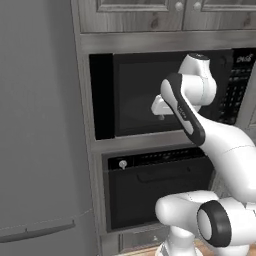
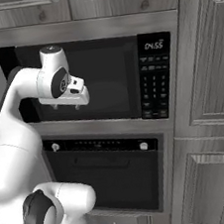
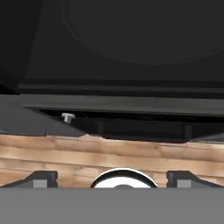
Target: Take the baked cake out of the oven and place it on the plate for cooling. Then close the oven door.
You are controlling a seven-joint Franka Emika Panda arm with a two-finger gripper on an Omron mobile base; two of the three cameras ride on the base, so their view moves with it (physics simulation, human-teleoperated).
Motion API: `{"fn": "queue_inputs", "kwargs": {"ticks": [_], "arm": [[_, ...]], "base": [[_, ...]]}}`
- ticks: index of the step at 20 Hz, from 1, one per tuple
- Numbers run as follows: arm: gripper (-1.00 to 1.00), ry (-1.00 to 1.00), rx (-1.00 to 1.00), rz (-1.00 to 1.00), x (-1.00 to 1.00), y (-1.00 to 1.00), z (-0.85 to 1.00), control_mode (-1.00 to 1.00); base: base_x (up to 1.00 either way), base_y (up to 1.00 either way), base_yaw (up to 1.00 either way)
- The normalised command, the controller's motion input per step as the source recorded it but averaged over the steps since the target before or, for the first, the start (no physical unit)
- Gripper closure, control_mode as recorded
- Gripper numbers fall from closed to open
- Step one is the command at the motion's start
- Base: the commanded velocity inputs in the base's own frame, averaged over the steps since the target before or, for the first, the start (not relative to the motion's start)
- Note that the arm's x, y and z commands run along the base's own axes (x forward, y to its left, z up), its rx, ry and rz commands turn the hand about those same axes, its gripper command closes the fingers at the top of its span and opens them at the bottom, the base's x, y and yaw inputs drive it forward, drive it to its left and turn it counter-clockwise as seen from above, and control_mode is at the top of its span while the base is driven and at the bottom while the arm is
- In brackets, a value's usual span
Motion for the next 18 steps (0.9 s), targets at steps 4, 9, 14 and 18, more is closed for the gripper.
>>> {"fn": "queue_inputs", "kwargs": {"ticks": [4, 9, 14, 18], "arm": [[-1.0, 0.0, 0.0, 0.0, 0.0, 0.0, 0.0, 1.0], [-1.0, 0.0, 0.0, 0.0, 0.0, 0.0, 0.0, 1.0], [-1.0, 0.0, 0.0, 0.0, 0.0, 0.0, 0.0, 1.0], [-1.0, 0.0, 0.0, 0.0, 0.0, 0.0, 0.0, 1.0]], "base": [[-0.33, -0.49, 0.0], [-0.24, -0.48, 0.0], [-0.44, -0.24, 0.0], [-0.56, -0.06, 0.0]]}}
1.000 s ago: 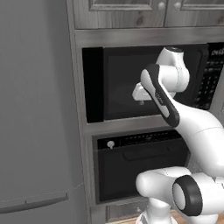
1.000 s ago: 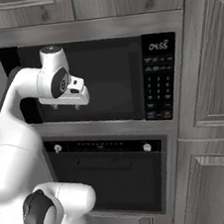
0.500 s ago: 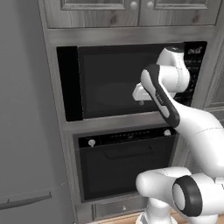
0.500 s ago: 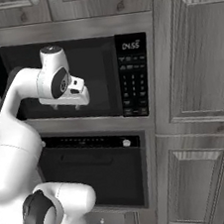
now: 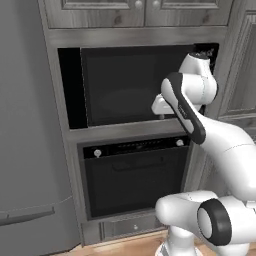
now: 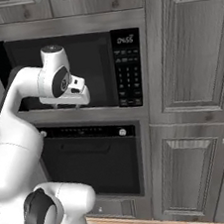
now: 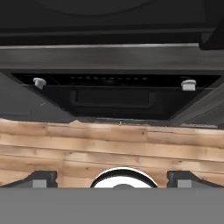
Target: Take the baked cake out of the oven and place it on the plate for cooling. Then close the oven door.
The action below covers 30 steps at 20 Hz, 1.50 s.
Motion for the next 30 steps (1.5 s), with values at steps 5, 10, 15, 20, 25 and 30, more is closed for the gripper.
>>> {"fn": "queue_inputs", "kwargs": {"ticks": [5, 10, 15, 20, 25, 30], "arm": [[-1.0, 0.0, 0.0, 0.0, 0.0, 0.0, 0.0, 1.0], [-1.0, 0.0, 0.0, 0.0, 0.0, 0.0, 0.0, 1.0], [-1.0, 0.0, 0.0, 0.0, 0.0, 0.0, 0.0, 1.0], [-1.0, 0.0, 0.0, 0.0, 0.0, 0.0, 0.0, 1.0], [-1.0, 0.0, 0.0, 0.0, 0.0, 0.0, 0.0, 1.0], [-1.0, 0.0, 0.0, 0.0, 0.0, 0.0, 0.0, 1.0]], "base": [[-0.57, 0.0, 0.0], [-0.44, 0.0, 0.0], [-0.39, 0.03, 0.0], [-0.42, 0.03, 0.0], [-0.33, 0.04, 0.0], [-0.03, 0.01, 0.0]]}}
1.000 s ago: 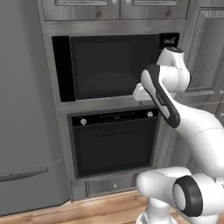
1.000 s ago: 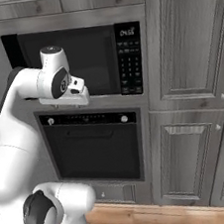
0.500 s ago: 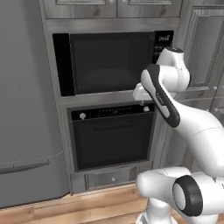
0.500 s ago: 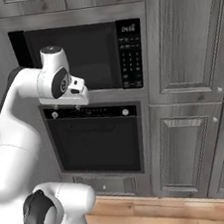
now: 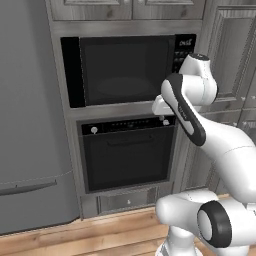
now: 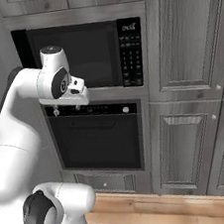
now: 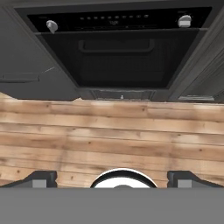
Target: Take the baked cake out of the oven and place it on the plate for cooling. Then close the oven door.
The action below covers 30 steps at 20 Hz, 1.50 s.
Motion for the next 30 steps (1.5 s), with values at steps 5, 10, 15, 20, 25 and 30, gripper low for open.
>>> {"fn": "queue_inputs", "kwargs": {"ticks": [5, 10, 15, 20, 25, 30], "arm": [[-1.0, 0.0, 0.0, 0.0, 0.0, 0.0, 0.0, 1.0], [-1.0, 0.0, 0.0, 0.0, 0.0, 0.0, 0.0, 1.0], [-1.0, 0.0, 0.0, 0.0, 0.0, 0.0, 0.0, -1.0], [-1.0, 0.0, 0.0, 0.0, 0.0, 0.0, 0.0, -1.0], [-1.0, 0.0, 0.0, 0.0, -0.01, 0.0, 0.0, -1.0], [-1.0, 0.01, 0.15, -0.15, -0.03, -0.19, -0.23, -1.0]], "base": [[0.0, 0.0, 0.0], [0.0, 0.0, 0.0], [0.0, 0.0, 0.0], [0.0, 0.0, 0.0], [0.0, 0.0, 0.0], [0.0, 0.0, 0.0]]}}
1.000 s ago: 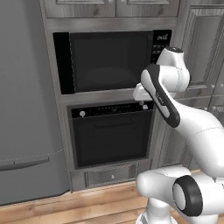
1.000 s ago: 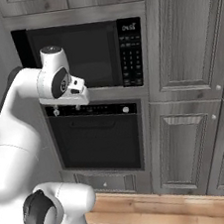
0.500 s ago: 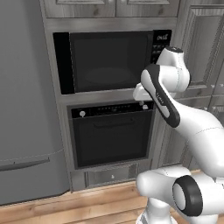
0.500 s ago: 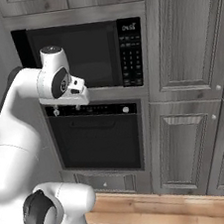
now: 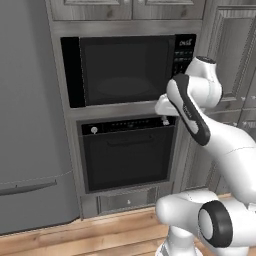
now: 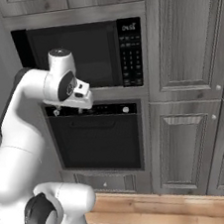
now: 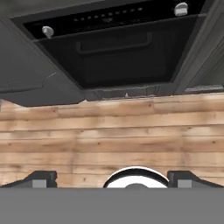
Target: Take the baked cake out of the oven and place it on the plate for cooling. Then close the oven door.
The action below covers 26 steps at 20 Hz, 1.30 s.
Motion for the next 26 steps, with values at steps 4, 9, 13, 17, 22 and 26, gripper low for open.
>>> {"fn": "queue_inputs", "kwargs": {"ticks": [4, 9, 13, 17, 22, 26], "arm": [[-1.0, 0.05, 0.25, -0.23, 0.1, -0.25, -0.37, -1.0], [-1.0, -0.02, 0.19, -0.08, 0.13, -0.06, -0.32, -1.0], [-1.0, -0.09, 0.14, -0.1, 0.29, 0.02, -0.39, -1.0], [-1.0, -0.04, 0.03, -0.11, 0.39, 0.13, -0.41, -1.0], [-1.0, 0.04, 0.11, -0.06, 0.37, -0.09, -0.45, -1.0], [-1.0, 0.09, 0.16, -0.08, 0.44, -0.16, -0.49, -1.0]], "base": [[0.0, 0.0, 0.0], [0.0, 0.0, 0.0], [0.0, 0.0, 0.0], [0.0, 0.0, 0.0], [0.0, 0.0, 0.0], [0.0, 0.0, 0.0]]}}
